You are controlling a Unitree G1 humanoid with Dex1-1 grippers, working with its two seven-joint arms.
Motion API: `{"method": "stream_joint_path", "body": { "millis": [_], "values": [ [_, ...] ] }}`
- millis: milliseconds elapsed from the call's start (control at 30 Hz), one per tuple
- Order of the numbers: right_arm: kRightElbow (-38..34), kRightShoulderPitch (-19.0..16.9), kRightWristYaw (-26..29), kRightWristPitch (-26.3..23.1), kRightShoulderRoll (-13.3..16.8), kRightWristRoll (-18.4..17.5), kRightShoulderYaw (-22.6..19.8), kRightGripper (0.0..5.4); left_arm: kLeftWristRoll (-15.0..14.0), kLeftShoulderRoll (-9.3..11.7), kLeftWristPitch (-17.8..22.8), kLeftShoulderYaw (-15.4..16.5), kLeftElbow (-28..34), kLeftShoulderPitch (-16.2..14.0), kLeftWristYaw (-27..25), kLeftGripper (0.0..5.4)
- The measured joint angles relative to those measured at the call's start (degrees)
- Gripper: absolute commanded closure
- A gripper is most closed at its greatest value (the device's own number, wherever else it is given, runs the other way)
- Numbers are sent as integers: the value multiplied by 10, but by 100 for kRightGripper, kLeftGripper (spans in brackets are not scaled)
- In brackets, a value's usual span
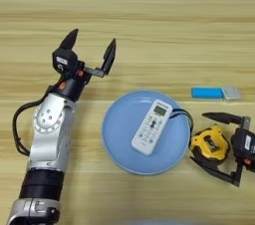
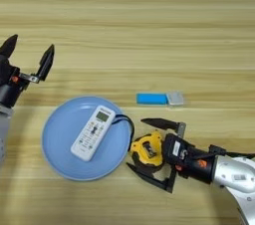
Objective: Move the objects on the table
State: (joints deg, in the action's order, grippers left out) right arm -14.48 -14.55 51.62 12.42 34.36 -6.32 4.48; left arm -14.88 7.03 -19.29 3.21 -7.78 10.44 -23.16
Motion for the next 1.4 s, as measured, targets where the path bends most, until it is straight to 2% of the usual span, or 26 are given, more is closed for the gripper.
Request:
{"method": "stream_joint_path", "body": {
  "millis": [167,367,600,900,1067,1400],
  "values": [
    [23,10,-27,21,-6,31,9,4,-1,0,0,0,0,-1,0,0],
    [84,20,-51,48,-1,69,16,4,-2,0,0,3,2,-2,0,0],
    [131,30,-56,71,17,67,1,4,-4,1,0,6,5,-3,0,0],
    [166,52,-87,82,16,68,-9,4,-4,2,0,6,6,-6,0,0],
    [160,66,-97,83,11,55,-15,4,-3,3,0,6,6,-7,0,0],
    [142,67,-95,81,9,42,-13,4,-2,3,0,5,7,-12,0,0]
  ]
}}
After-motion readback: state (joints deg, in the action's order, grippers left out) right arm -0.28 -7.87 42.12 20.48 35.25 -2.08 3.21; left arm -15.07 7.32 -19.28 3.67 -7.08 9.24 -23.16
